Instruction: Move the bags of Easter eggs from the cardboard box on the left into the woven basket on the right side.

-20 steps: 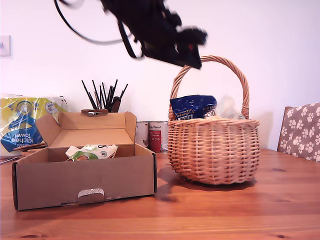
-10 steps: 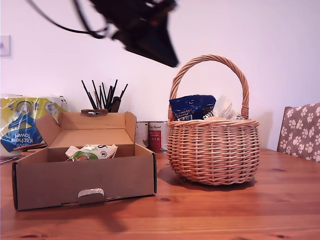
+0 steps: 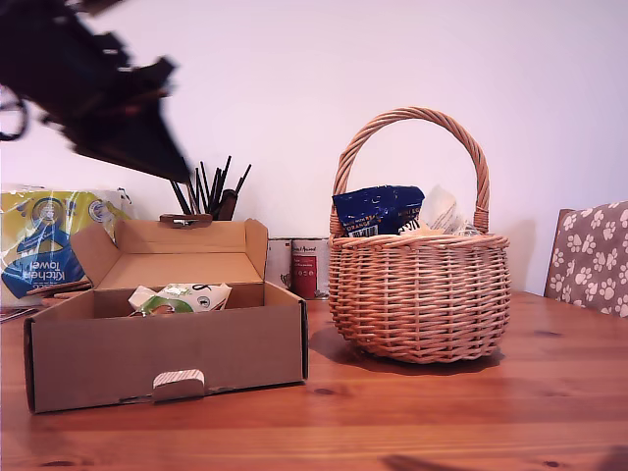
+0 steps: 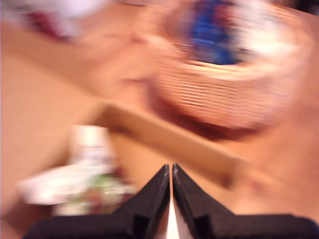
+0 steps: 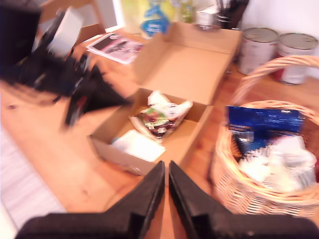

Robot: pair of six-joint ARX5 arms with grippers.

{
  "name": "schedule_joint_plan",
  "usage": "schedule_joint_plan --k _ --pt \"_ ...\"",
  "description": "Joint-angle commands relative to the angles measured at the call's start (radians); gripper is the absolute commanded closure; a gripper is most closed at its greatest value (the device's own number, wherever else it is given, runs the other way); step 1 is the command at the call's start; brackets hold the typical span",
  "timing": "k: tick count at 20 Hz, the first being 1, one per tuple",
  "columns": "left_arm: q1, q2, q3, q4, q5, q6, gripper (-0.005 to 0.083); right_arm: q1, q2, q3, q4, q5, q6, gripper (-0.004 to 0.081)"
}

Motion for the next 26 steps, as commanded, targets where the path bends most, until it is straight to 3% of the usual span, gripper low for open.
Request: schedule_joint_plan --k 1,2,4,5,9,15,26 --pt "0.021 0.026 -0.008 0.029 0.0 0.014 0.0743 0.0 -0.002 0.003 0.005 -0.031 -0.007 0.0783" --pt "0.037 0.045 -0.008 0.055 0.001 0.005 0.0554 0.001 -0.002 0.003 0.004 -0.05 -0.006 0.0783" --pt "0.053 0.091 -0.008 0.109 -0.011 0.027 0.0068 0.002 -0.002 0.003 0.003 -0.06 -0.006 0.0783" --pt "0.056 0.123 -0.007 0.146 -0.023 0.053 -0.0025 0.002 -0.002 0.003 0.003 -0.06 -0.007 0.0783" --pt "0.066 0.258 0.019 0.24 -0.042 0.066 -0.0007 0.002 -0.002 0.003 -0.01 -0.06 -0.018 0.0783" --pt "0.069 0.469 0.148 0.225 -0.15 0.048 -0.0007 0.002 -0.002 0.003 -0.018 -0.061 -0.021 0.0783" --pt "0.057 0.661 0.301 0.06 -0.182 -0.206 -0.0006 0.002 -0.002 0.003 -0.01 -0.064 -0.026 0.0783"
